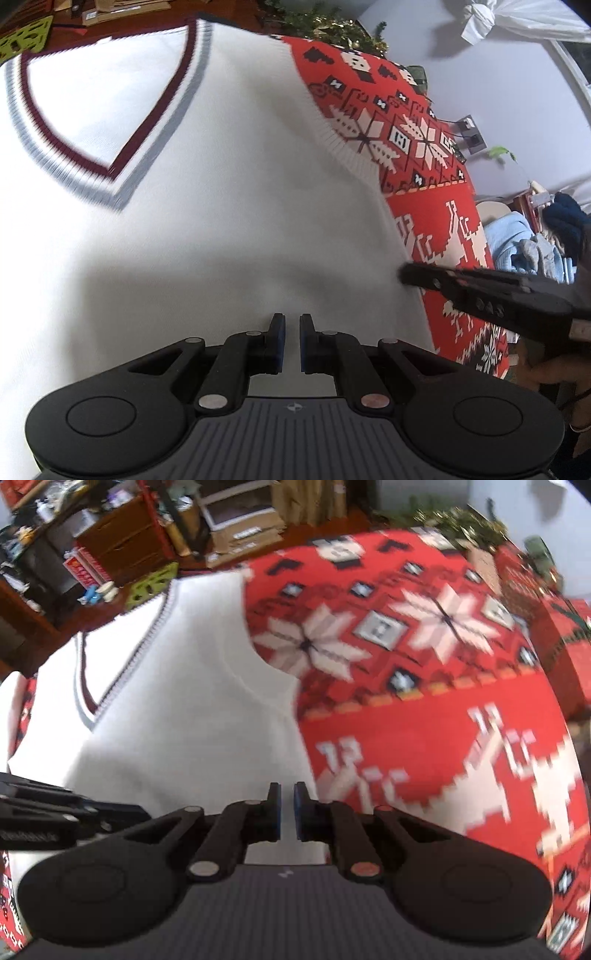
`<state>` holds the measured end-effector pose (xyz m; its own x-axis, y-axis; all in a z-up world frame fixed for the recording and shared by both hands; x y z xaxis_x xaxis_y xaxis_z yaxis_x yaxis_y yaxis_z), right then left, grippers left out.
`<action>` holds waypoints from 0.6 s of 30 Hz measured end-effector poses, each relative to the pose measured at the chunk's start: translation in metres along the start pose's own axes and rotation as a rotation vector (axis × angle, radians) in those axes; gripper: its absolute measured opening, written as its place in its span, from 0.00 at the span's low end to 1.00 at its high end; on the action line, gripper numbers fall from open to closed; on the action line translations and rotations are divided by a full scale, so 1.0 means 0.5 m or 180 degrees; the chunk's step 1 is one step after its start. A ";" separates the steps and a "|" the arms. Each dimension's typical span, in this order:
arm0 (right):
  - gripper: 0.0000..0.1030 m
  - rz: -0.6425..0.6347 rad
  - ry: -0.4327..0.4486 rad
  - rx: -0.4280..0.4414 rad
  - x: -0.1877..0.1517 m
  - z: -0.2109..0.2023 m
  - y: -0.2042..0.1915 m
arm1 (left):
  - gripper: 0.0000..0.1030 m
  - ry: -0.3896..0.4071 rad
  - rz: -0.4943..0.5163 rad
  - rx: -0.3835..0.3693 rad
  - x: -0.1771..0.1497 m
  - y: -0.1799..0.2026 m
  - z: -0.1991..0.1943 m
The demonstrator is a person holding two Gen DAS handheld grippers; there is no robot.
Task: Fold clothes
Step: 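Move both open tools along the sweater to its hem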
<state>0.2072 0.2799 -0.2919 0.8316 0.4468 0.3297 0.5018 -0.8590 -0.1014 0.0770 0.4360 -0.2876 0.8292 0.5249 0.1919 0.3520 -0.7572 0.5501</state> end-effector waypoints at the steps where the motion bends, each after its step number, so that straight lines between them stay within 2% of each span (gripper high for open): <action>1: 0.01 -0.0026 -0.0019 0.0002 -0.013 -0.004 0.004 | 0.06 0.0008 -0.0019 0.0029 -0.010 -0.004 -0.006; 9: 0.01 -0.0247 -0.0356 -0.0051 -0.104 -0.035 -0.003 | 0.10 0.0068 -0.0172 0.0258 -0.090 -0.032 -0.055; 11: 0.06 -0.0263 -0.0420 -0.0066 -0.110 -0.043 -0.012 | 0.10 0.0098 -0.0212 0.0321 -0.111 -0.041 -0.069; 14: 0.10 -0.0387 -0.0314 -0.0011 -0.097 -0.050 -0.047 | 0.12 0.0249 -0.0288 0.0461 -0.142 -0.075 -0.106; 18: 0.10 -0.0603 -0.0082 0.0020 -0.061 -0.039 -0.117 | 0.16 0.0451 -0.0388 0.0648 -0.184 -0.120 -0.154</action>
<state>0.1476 0.3116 -0.2776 0.7278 0.6068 0.3195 0.6514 -0.7573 -0.0457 -0.0541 0.4630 -0.2755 0.7114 0.6553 0.2540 0.5374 -0.7401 0.4042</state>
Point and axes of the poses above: each gripper's, at about its wrist camera, not at the fingertips, and z roughly the way its jaws point, y to its right, x to its top, the point moved 2 cm from there along z, roughly the way its jaws point, and after that the axes turned 8 degrees about -x, right-handed, at the moved point
